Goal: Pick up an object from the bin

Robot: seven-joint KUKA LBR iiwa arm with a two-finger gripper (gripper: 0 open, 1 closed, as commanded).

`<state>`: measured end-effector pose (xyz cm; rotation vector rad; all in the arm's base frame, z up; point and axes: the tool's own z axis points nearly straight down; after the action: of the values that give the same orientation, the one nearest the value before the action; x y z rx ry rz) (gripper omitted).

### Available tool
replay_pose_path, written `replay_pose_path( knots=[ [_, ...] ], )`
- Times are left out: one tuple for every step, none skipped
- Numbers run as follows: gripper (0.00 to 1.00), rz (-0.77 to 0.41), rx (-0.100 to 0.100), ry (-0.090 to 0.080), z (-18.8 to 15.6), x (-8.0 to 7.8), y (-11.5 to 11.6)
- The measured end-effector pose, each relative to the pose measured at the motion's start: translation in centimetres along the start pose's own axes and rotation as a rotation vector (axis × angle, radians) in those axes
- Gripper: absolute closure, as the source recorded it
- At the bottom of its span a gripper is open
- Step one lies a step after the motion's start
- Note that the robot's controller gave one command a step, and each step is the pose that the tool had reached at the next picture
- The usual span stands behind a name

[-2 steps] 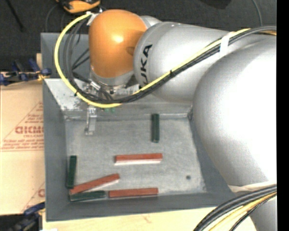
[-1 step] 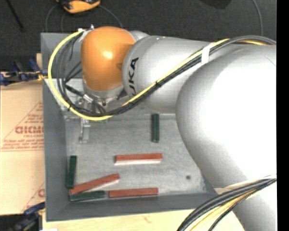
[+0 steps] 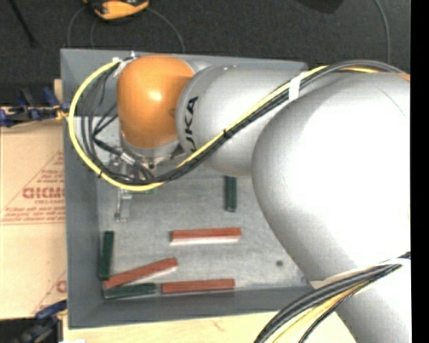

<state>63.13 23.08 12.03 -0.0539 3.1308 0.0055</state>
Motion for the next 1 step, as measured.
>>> replay_pose_path(
  knots=[
    [0.0, -0.06, 0.005, 0.015, -3.36, 1.67, -2.54]
  ],
)
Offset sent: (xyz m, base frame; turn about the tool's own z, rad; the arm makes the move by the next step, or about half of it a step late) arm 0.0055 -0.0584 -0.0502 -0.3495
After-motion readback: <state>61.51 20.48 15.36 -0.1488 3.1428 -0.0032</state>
